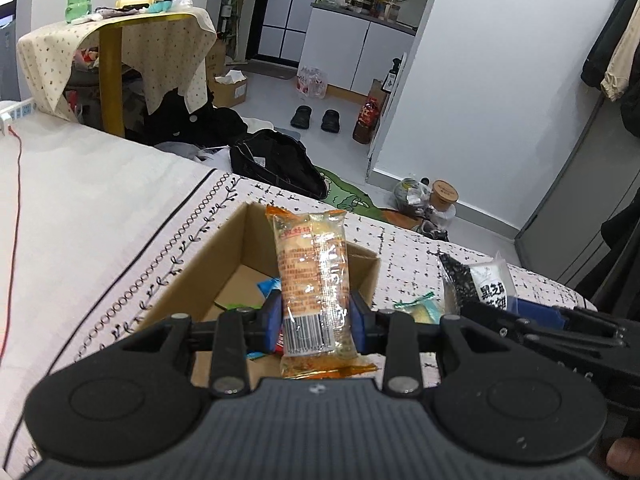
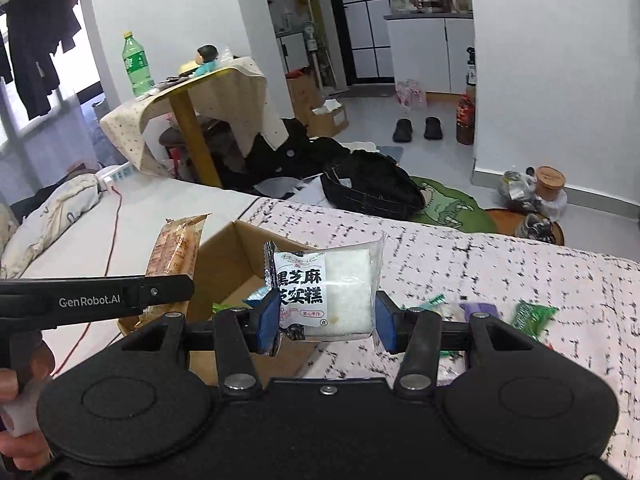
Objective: Organize snacks
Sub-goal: 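Carry both packets over the cardboard box and open both tools to drop them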
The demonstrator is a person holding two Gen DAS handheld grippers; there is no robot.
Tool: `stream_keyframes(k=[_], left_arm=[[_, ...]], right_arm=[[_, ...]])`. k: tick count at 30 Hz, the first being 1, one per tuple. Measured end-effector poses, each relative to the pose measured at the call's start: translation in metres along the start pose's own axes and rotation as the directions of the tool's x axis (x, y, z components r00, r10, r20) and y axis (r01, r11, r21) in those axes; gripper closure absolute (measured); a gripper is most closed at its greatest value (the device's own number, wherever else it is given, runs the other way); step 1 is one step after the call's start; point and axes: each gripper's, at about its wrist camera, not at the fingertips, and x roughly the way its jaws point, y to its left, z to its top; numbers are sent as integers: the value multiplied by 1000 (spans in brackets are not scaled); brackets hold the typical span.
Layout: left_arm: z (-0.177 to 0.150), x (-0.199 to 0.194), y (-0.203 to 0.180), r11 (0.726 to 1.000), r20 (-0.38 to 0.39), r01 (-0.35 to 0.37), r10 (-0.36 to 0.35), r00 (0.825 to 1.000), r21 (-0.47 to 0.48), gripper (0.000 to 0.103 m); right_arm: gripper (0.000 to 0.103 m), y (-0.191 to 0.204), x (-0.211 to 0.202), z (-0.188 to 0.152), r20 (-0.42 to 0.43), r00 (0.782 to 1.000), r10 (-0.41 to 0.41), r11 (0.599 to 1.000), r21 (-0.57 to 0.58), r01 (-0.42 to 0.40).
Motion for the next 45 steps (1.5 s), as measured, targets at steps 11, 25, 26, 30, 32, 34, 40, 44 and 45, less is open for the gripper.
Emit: stream_keyframes(k=[11, 25, 26, 30, 32, 34, 40, 44, 45], left_arm=[[20, 20, 27, 998, -45, -8, 11, 999, 63, 70], [26, 60, 50, 995, -145, 5, 10, 989, 104, 66], [27, 58, 53, 996, -141, 0, 13, 990, 94, 65], [34, 54, 64, 998, -136, -12, 22, 990, 69, 47], [36, 47, 69, 997, -116, -9, 18, 993, 77, 42], [37, 40, 70, 995, -97, -17, 26, 995, 95, 35], [46, 23, 72, 997, -78, -14, 20, 997, 82, 29], [55, 6, 71, 997, -57, -17, 21, 998, 70, 27], [56, 2, 71, 998, -50, -14, 17, 999, 65, 25]], right_arm=[[55, 7, 23, 11, -22, 999, 45, 999, 16, -45], [55, 37, 62, 25, -37, 996, 84, 996, 3, -84], [54, 38, 63, 25, -37, 996, 85, 996, 1, -85], [48, 37, 65, 25, -40, 995, 94, 996, 16, -93], [44, 36, 61, 25, -33, 995, 100, 995, 16, -99], [39, 35, 57, 27, -19, 995, 100, 995, 29, -99], [36, 28, 40, 35, 5, 996, 85, 995, 56, -85], [29, 19, 16, 59, 59, 997, 52, 997, 59, -55], [27, 17, 8, 67, 77, 996, 43, 997, 55, -47]])
